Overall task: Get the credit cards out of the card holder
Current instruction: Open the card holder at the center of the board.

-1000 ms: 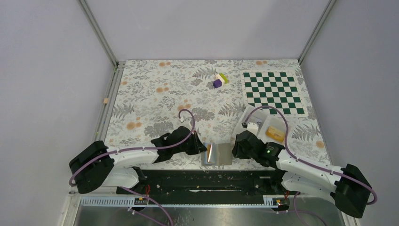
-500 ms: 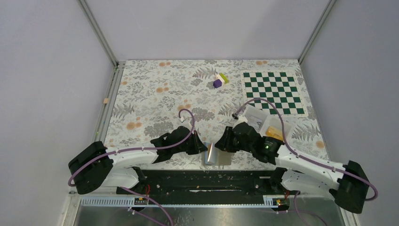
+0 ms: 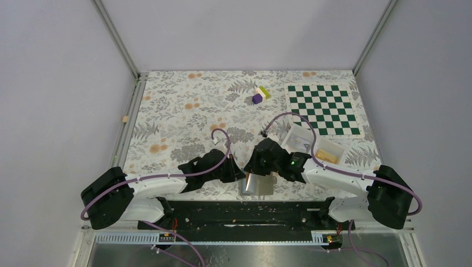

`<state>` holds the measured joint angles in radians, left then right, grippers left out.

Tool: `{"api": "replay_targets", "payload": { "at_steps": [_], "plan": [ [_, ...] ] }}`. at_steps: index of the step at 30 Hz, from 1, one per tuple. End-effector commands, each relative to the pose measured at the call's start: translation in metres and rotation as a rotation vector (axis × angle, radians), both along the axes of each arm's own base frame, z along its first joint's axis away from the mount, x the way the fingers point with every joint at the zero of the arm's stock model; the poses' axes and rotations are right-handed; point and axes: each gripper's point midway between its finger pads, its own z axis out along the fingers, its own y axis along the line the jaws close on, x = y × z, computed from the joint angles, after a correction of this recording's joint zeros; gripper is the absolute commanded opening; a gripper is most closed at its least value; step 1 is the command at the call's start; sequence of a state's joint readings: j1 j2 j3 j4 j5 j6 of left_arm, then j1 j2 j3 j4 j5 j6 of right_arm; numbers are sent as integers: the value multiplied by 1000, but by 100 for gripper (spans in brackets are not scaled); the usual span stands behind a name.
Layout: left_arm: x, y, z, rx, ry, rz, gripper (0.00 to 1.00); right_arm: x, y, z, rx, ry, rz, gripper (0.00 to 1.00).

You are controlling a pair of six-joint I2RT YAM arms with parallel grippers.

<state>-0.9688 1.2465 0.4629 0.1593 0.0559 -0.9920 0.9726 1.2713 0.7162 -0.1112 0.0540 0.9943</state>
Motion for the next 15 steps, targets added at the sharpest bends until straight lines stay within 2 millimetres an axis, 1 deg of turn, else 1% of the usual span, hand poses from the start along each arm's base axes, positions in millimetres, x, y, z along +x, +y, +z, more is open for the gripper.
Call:
{"api": "replay_targets", "payload": {
  "at_steps": [1, 5, 11, 13, 15],
  "plan": [
    [9, -9, 22, -58, -42, 12, 0, 7, 5, 5, -31, -9, -26, 20],
    [9, -8, 23, -58, -47, 12, 0, 2, -3, -11, -96, 19, -14, 20],
    [10, -6, 23, -50, -49, 14, 0, 0, -29, -20, -185, -15, -21, 20],
    [10, -7, 24, -53, -51, 13, 0, -2, -39, -26, -227, -18, -24, 20],
    [10, -7, 23, -52, -50, 12, 0, -5, -45, -30, -242, -16, -23, 20]
  ]
}}
